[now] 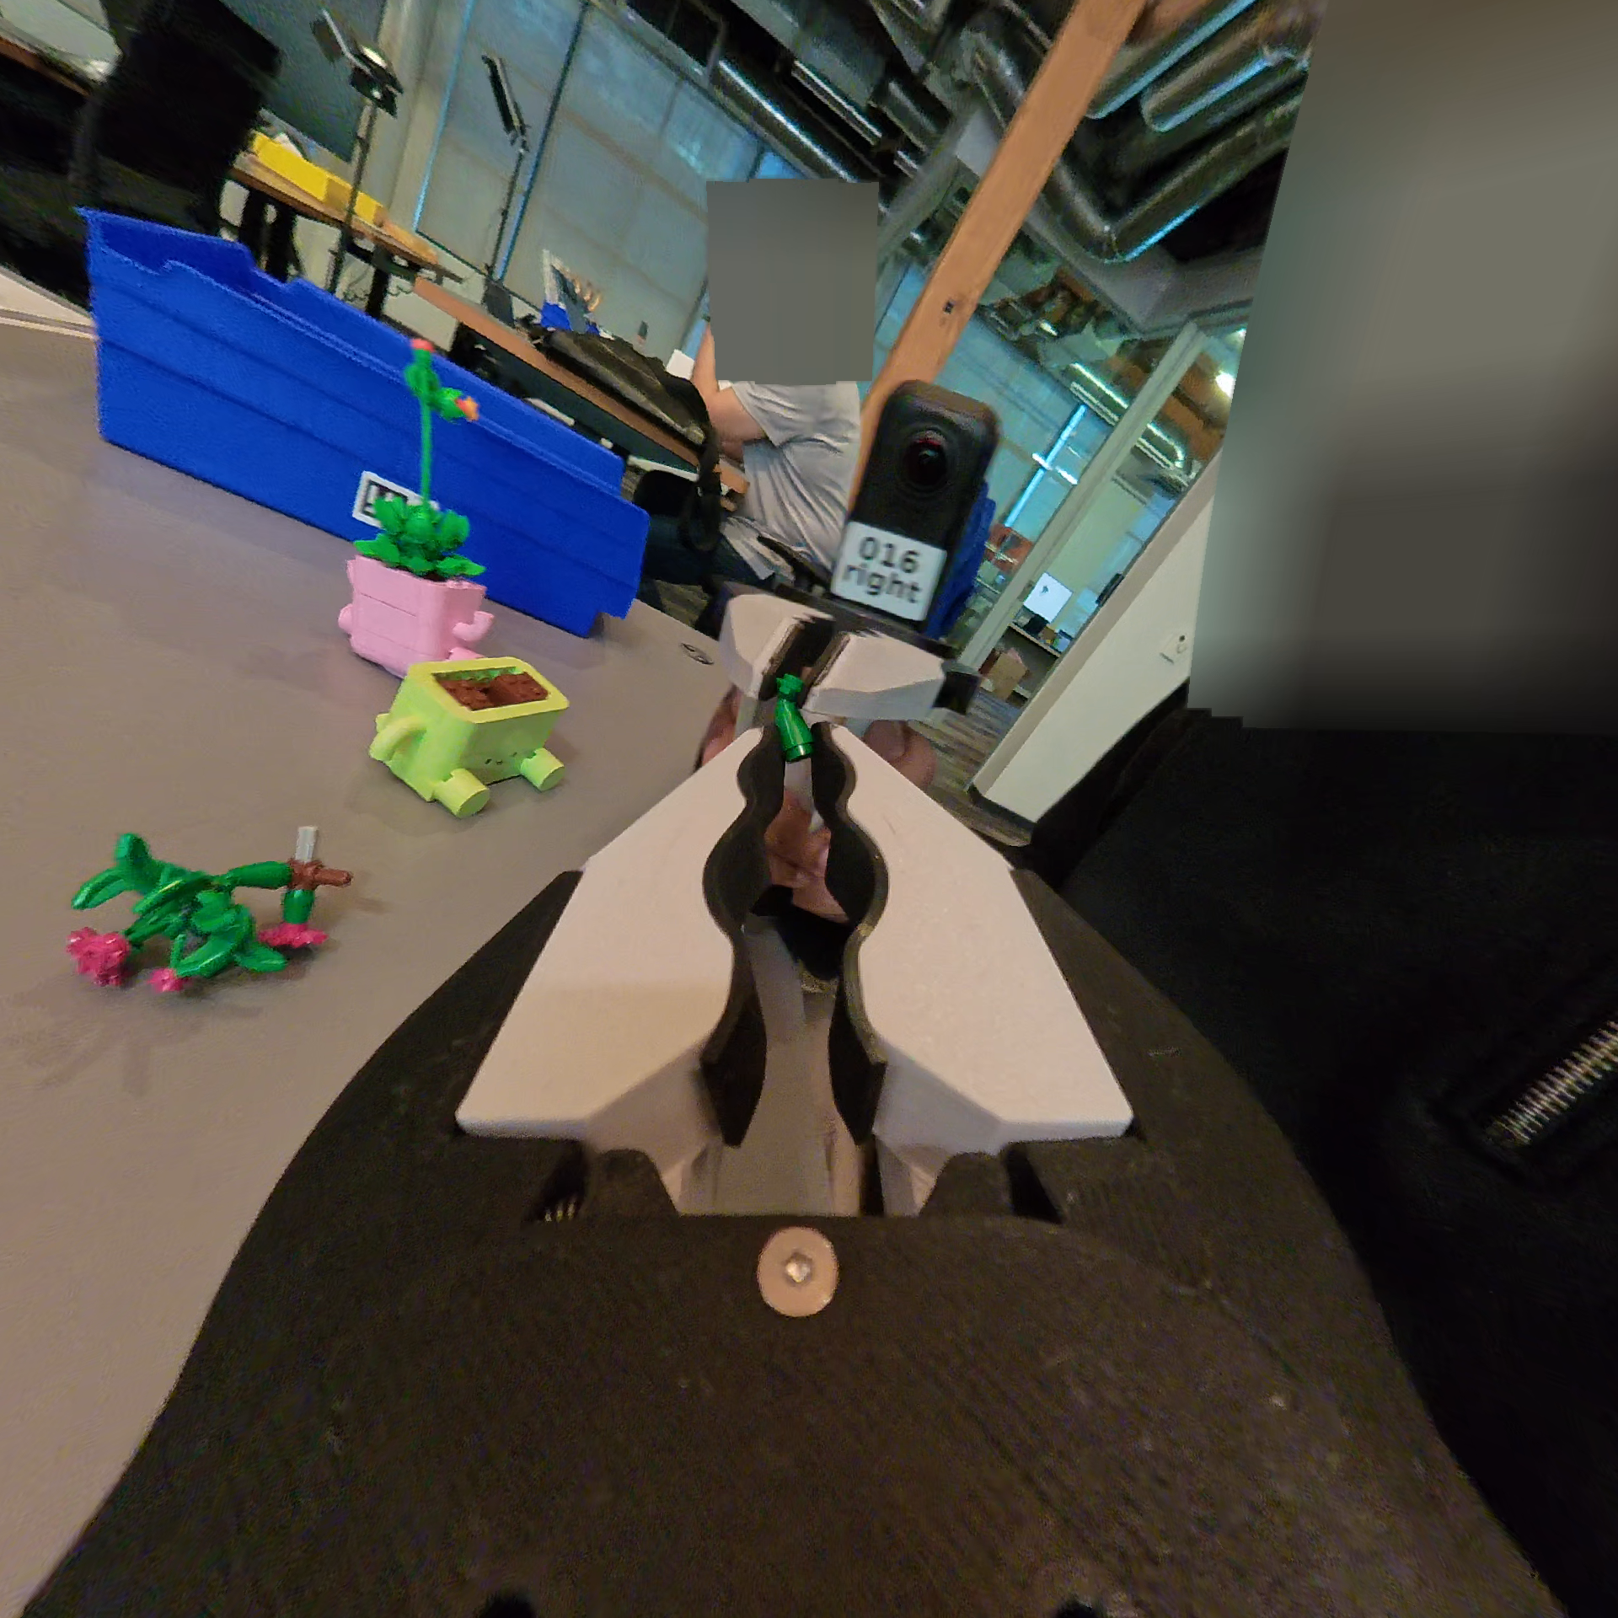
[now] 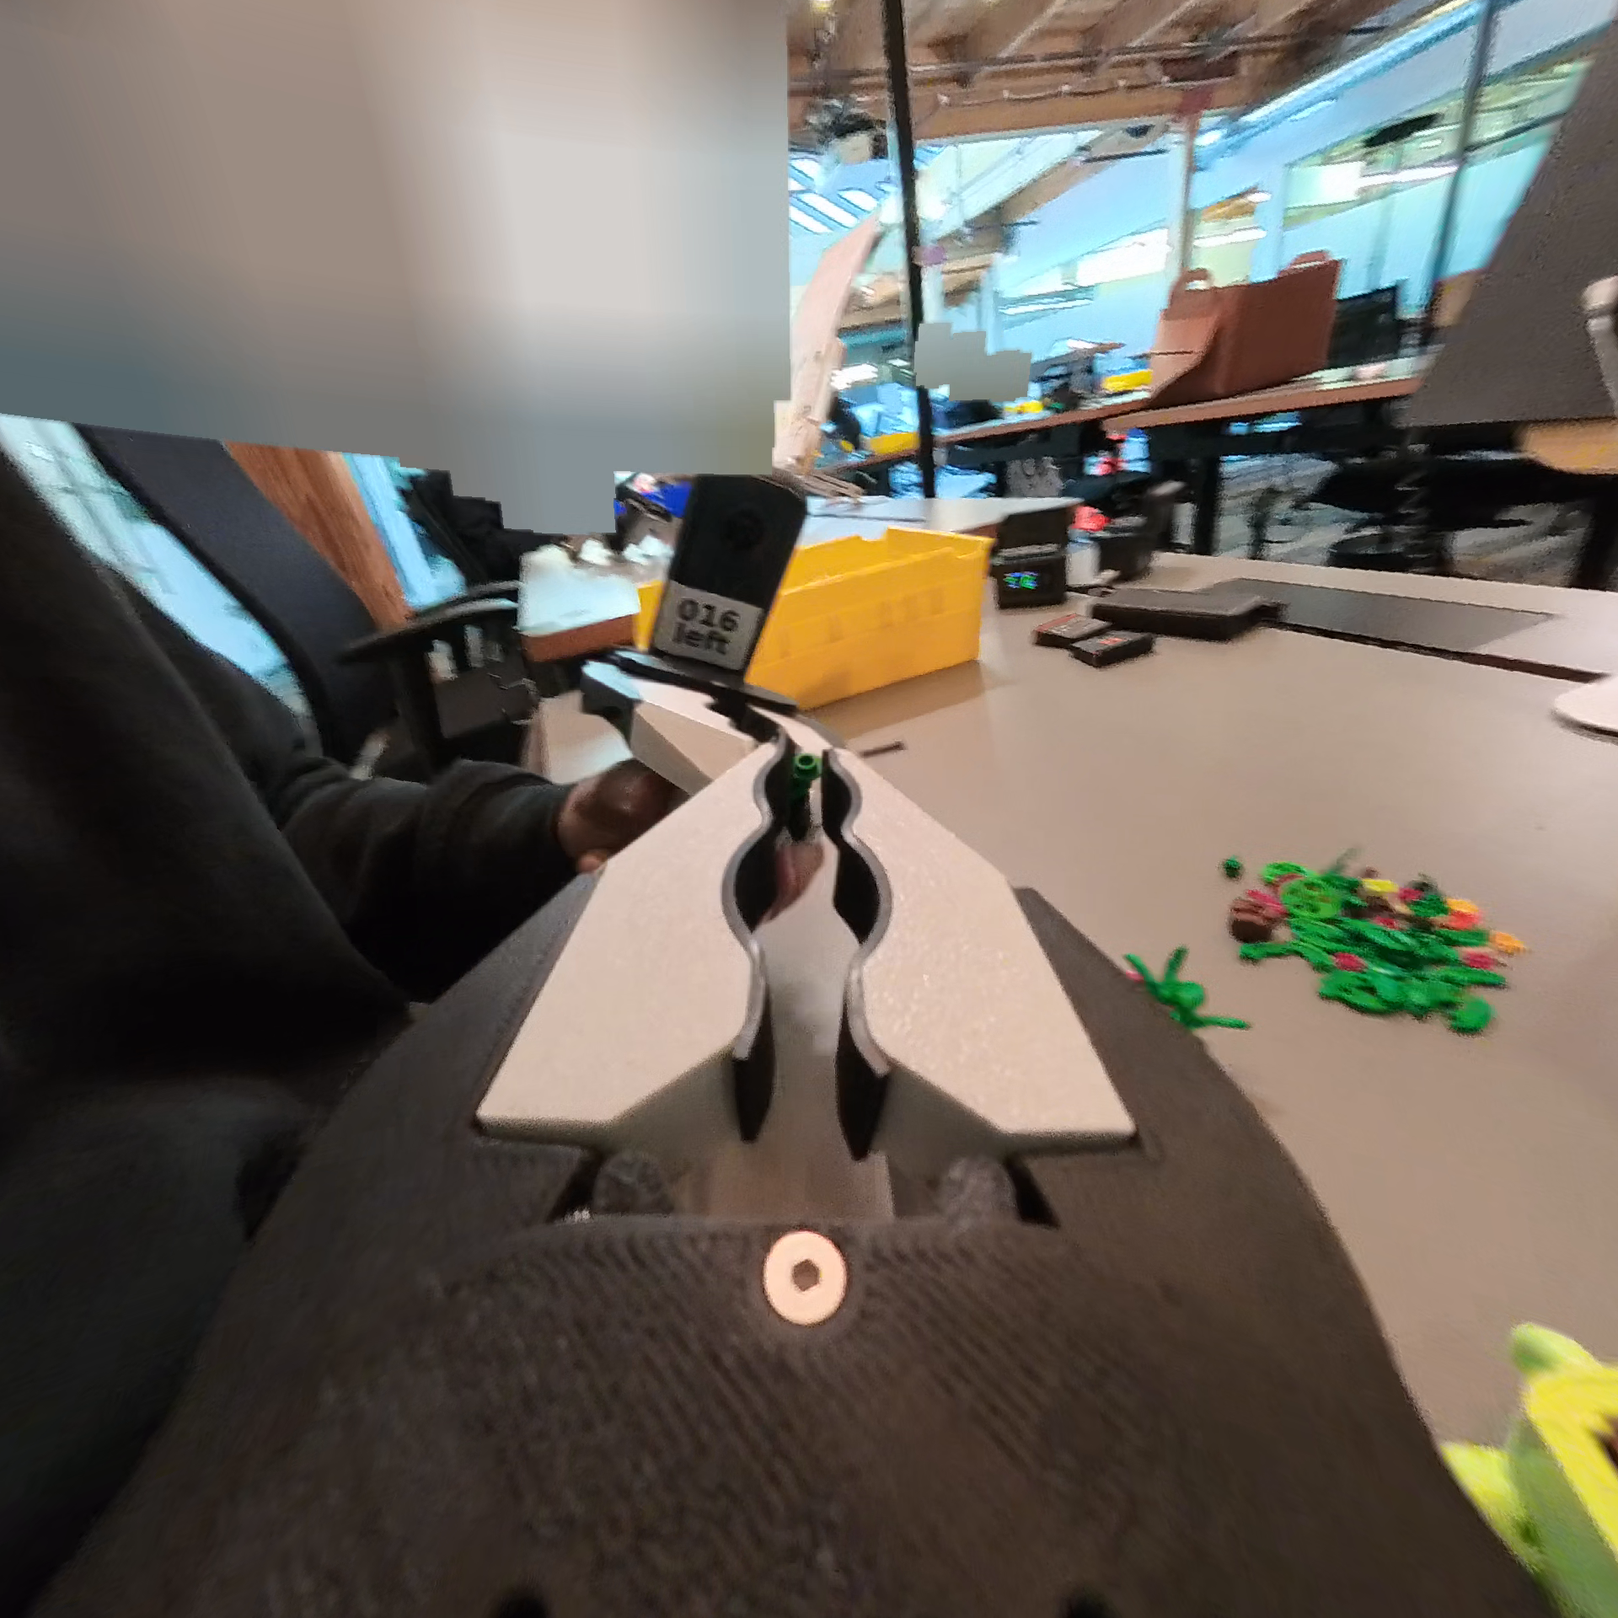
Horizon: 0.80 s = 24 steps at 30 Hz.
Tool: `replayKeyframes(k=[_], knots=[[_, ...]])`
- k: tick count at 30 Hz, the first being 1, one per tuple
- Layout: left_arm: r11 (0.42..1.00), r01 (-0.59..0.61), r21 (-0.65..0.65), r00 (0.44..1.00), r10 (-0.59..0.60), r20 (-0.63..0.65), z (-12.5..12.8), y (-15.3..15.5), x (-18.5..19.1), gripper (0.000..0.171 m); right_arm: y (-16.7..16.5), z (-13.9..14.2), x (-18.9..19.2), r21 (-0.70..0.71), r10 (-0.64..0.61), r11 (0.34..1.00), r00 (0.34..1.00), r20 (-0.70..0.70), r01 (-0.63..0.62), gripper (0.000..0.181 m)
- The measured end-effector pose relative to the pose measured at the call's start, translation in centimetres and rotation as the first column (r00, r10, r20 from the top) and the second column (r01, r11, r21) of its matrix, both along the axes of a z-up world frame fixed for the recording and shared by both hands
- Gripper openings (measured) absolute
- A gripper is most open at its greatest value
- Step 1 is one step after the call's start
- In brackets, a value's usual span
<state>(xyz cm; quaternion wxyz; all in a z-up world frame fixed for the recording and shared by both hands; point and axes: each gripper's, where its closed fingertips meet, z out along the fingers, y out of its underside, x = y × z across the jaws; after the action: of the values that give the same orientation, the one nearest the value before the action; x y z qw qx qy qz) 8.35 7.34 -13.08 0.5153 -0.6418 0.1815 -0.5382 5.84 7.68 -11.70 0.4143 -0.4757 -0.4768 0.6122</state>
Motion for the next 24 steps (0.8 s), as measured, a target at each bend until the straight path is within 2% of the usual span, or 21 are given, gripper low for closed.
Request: replayKeyframes(k=[2, 5, 9, 13, 17, 19, 22, 24], knots=[[1.0, -0.018, -0.005, 1.0, 0.018, -0.005, -0.1, 0.3, -0.3, 0.005, 0.3, -0.2, -0.3, 0.078, -0.091, 0.993, 0.995, 0.029, 0.088, 0.004], [1.0, 0.015, -0.019, 0.999, -0.014, 0.051, 0.5, 0.0, -0.2, 0.005, 0.3, 0.4, -0.2, 0.118, -0.154, 0.981, 0.988, 0.012, 0.151, 0.004], [0.994, 0.098, -0.045, 0.97, -0.085, 0.228, 1.5, -0.4, -0.5, 0.005, 0.0, 1.1, -0.4, 0.088, -0.199, 0.976, 0.98, -0.008, 0.198, 0.003], [0.995, 0.094, -0.039, 0.969, -0.082, 0.233, 1.7, -0.4, -0.6, 0.005, 0.1, 1.4, -0.5, -0.114, -0.121, 0.987, 0.992, -0.03, 0.117, 0.003], [0.994, 0.106, -0.033, 0.967, -0.095, 0.237, 1.8, -0.6, -0.6, 0.005, -0.1, 1.6, -0.5, -0.182, -0.062, 0.982, 0.997, -0.037, 0.055, 0.003], [0.992, 0.126, -0.026, 0.958, -0.115, 0.262, 2.2, -0.9, -0.6, 0.005, -0.4, 2.0, -0.4, -0.306, 0.026, 0.951, 0.997, -0.073, -0.047, 0.002], [0.988, 0.15, -0.02, 0.949, -0.139, 0.283, 2.1, -1.1, -0.7, 0.004, -0.6, 1.9, -0.5, -0.459, 0.149, 0.869, 0.982, -0.116, -0.186, 0.001], [0.984, 0.176, -0.015, 0.934, -0.163, 0.317, 2.3, -1.4, -0.7, 0.004, -0.8, 2.0, -0.5, -0.496, 0.194, 0.835, 0.971, -0.139, -0.238, 0.001]])
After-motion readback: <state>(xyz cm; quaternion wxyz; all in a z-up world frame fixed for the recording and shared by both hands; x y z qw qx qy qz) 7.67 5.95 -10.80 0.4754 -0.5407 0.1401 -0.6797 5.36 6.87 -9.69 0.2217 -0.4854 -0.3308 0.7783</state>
